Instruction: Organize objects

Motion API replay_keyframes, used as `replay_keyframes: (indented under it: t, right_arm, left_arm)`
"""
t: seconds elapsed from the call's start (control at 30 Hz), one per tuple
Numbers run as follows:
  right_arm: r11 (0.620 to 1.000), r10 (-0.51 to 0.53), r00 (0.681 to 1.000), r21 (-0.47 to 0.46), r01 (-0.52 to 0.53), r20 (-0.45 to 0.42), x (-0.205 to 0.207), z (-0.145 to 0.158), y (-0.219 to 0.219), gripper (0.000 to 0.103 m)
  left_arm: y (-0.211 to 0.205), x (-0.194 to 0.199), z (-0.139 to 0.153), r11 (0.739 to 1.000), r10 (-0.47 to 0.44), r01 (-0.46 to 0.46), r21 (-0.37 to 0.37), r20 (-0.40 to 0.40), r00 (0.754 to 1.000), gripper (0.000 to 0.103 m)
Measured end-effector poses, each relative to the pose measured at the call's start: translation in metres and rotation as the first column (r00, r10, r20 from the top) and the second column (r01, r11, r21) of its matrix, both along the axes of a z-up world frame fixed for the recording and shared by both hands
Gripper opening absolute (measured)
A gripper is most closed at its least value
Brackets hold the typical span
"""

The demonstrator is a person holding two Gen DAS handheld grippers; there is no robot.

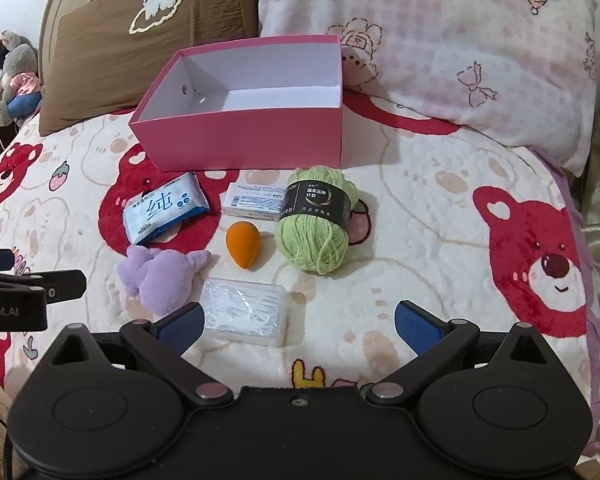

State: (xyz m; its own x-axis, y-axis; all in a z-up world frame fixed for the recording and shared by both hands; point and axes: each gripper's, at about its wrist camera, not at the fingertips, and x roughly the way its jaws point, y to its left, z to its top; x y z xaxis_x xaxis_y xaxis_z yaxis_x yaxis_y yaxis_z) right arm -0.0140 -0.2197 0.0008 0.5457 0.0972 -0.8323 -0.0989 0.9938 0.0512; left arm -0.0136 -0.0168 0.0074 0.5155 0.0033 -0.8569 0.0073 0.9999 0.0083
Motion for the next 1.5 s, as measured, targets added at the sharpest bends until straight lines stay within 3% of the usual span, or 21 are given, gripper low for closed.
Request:
replay_keyframes:
  t: [0.33, 0.5, 0.83, 1.5]
  right_arm:
    - [1.000, 0.028, 0.999, 0.003, -0.028, 0.018, -0.002, 0.000, 0.007, 0.102]
    - [0.999, 0.038, 0.999, 0.026, -0.039, 0.028, -0.003, 0.002, 0.006, 0.102]
    - [0.998, 0.053, 0.999, 0.043, -0.053, 0.007, -0.001, 0.000, 0.001, 0.101]
    - [0.993, 0.112, 0.993, 0.017, -0.113, 0.048, -0.009, 0.010, 0.015, 0.102]
  left_arm:
    - [0.002, 0.002, -0.011, 1.000, 0.019, -0.019, -0.002, -0.030, 0.999, 0.103]
    - [0.004, 0.002, -0.013, 0.999, 0.019, -0.021, -0.050, -0.046, 0.999, 0.103]
    - [0.003, -0.002, -0.010, 0.998, 0.010, -0.010, -0.054, -0.007, 1.000, 0.103]
    - [0.008, -0.004, -0.006, 0.997, 0.016, -0.016, -0.078, -0.001, 1.000, 0.103]
